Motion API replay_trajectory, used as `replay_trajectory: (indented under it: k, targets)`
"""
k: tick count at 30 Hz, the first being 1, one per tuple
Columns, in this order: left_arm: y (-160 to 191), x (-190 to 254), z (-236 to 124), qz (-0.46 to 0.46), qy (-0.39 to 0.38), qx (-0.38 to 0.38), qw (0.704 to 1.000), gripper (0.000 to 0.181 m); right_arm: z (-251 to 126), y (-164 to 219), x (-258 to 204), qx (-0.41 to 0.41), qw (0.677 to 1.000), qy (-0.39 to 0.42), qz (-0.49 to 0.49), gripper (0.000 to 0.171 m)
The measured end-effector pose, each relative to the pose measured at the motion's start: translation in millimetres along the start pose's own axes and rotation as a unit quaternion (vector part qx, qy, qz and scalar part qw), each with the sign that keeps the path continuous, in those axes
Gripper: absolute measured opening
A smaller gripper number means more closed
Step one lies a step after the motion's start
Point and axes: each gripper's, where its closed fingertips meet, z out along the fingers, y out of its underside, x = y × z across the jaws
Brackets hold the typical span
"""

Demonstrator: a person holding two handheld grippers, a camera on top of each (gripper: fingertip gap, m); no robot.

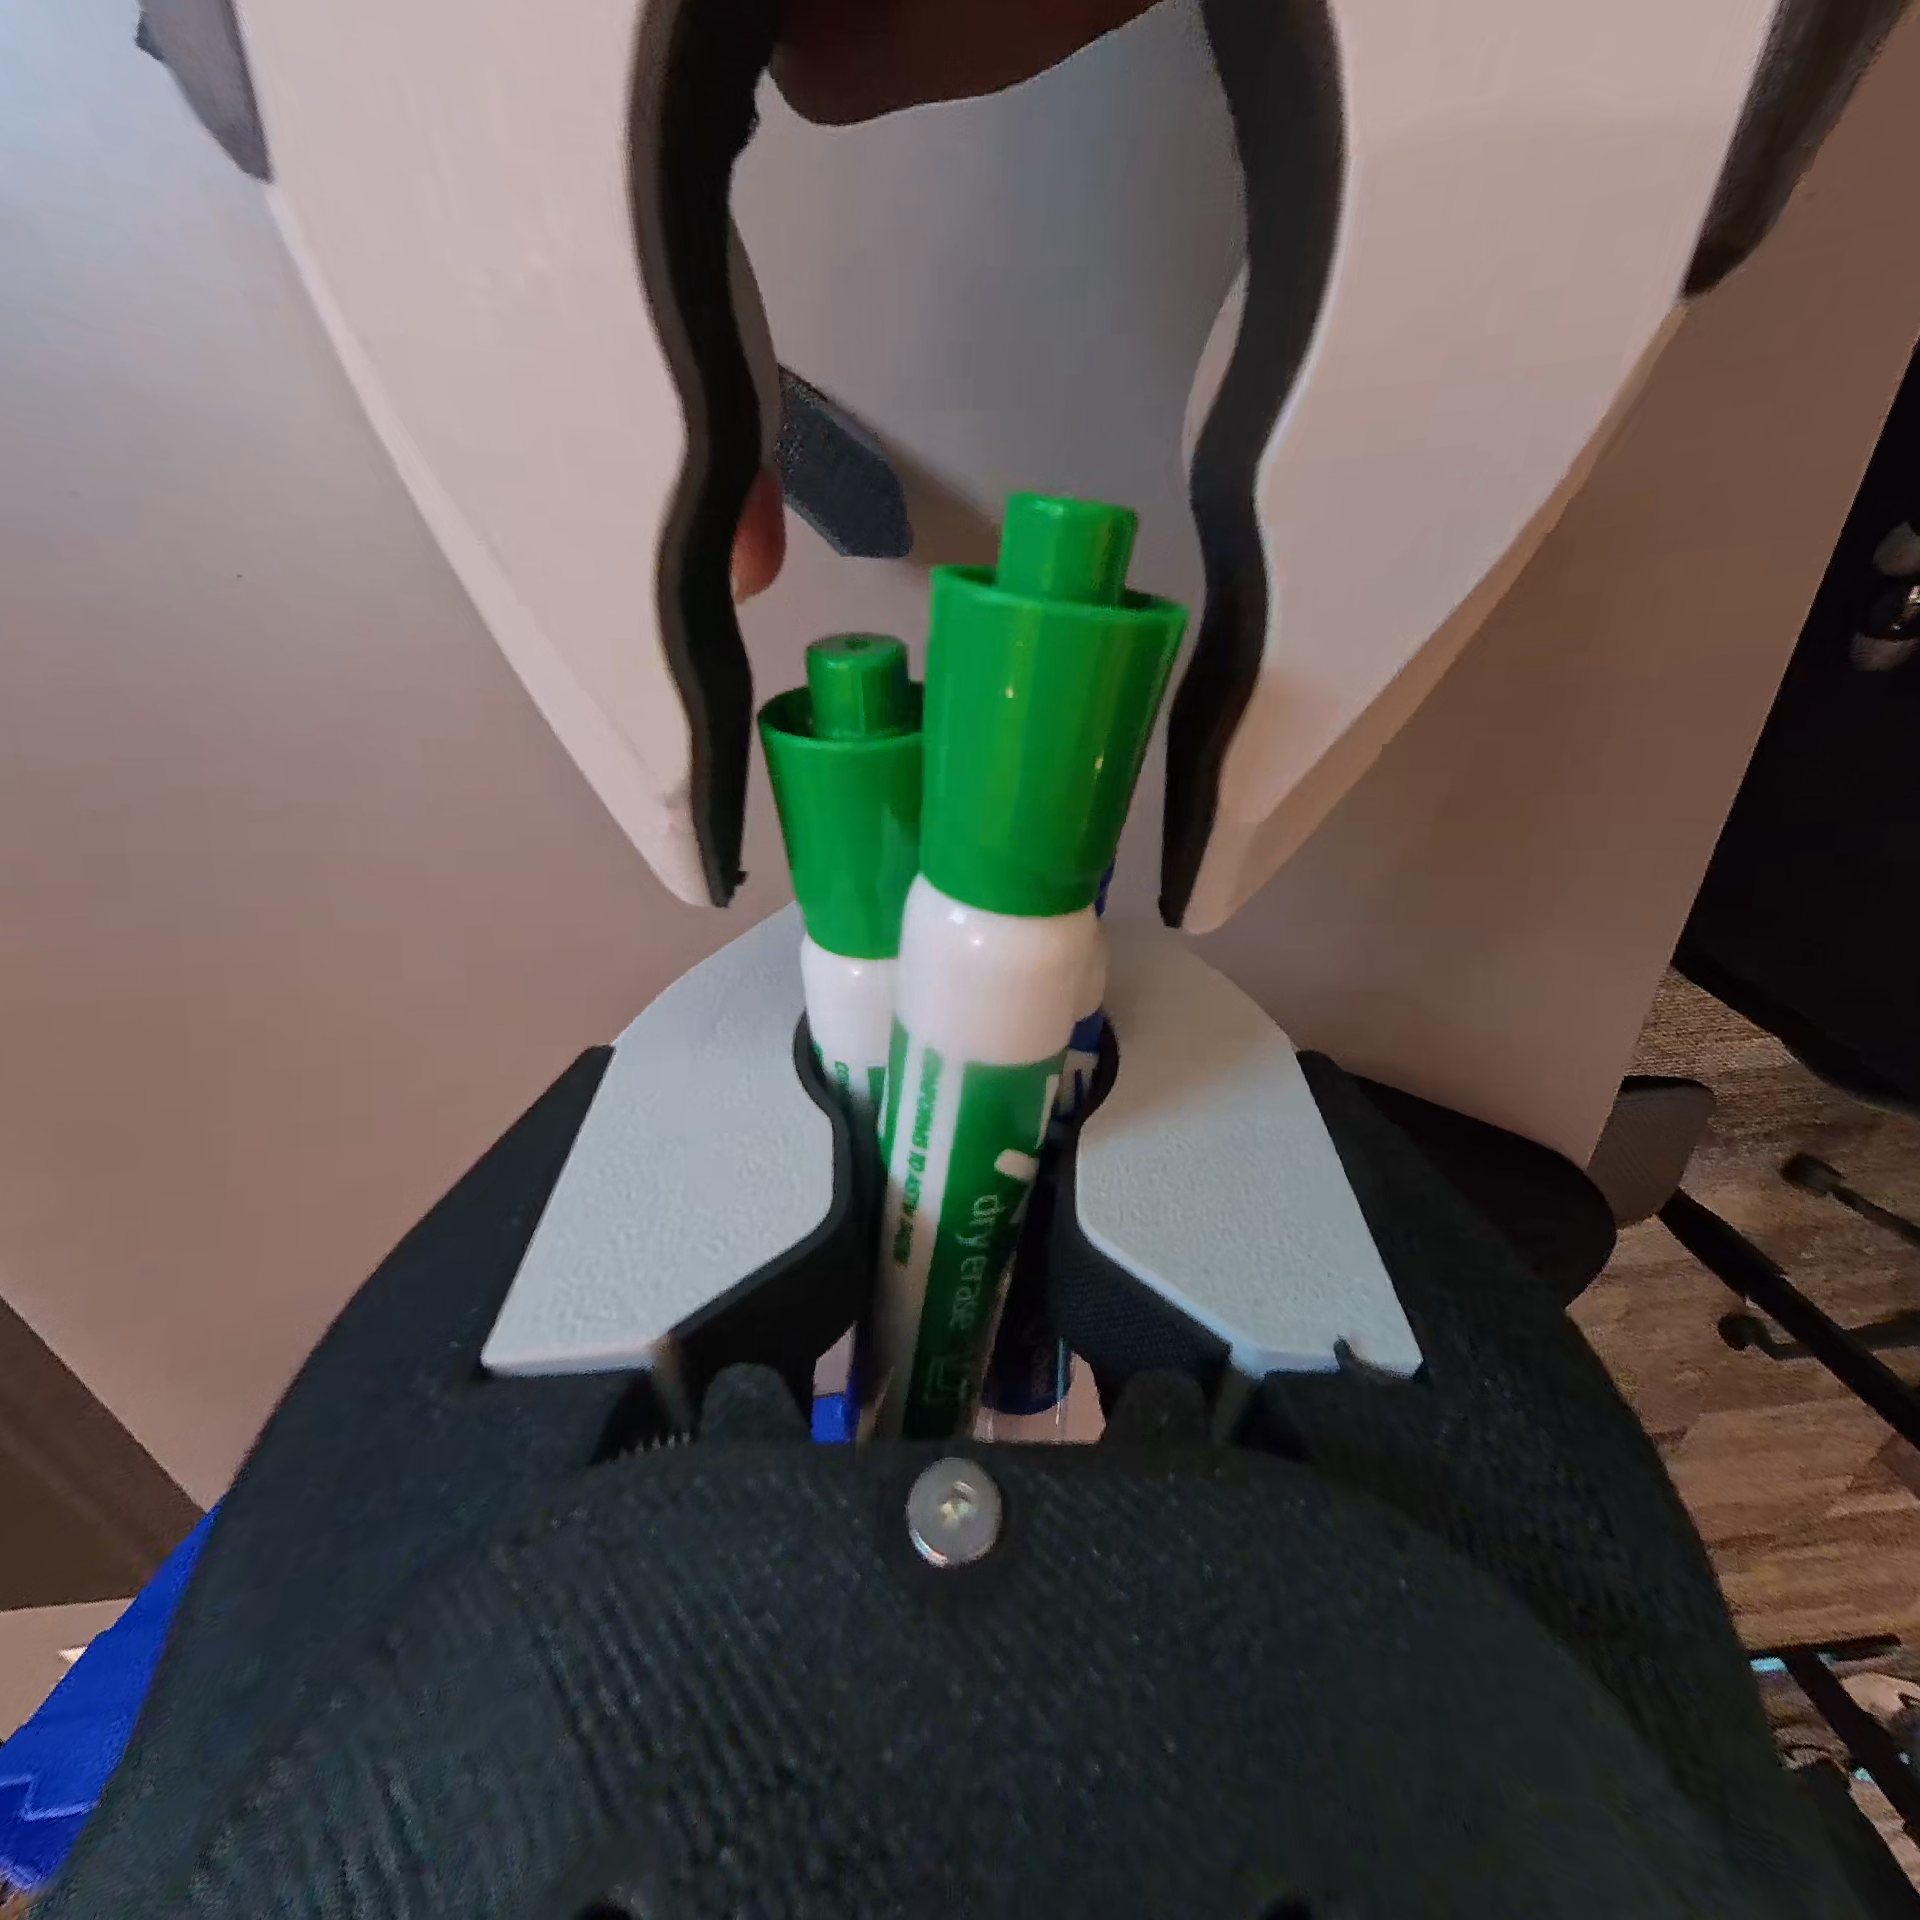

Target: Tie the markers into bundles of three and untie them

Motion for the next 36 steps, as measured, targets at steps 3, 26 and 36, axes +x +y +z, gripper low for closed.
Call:
replay_trajectory:
  k: [3, 26, 36]
  targets:
    - [0.8, -1.8, 1.0, 0.0, -0.004, -0.006, 1.0, 0.041, 4.2, 3.7, 0.6, -0.009, 1.0, 0.009, -0.004, 0.047]
    - [15.2, -6.9, 10.8, -0.021, -0.008, -0.03, 0.999, 0.041, -20.4, -6.7, 8.3, 0.014, 0.999, 0.026, -0.021, 0.013]
    - [12.4, -4.8, 14.4, -0.012, -0.006, -0.041, 0.999, 0.041, -19.1, -5.2, 6.1, 0.015, 1.0, 0.01, -0.002, 0.014]
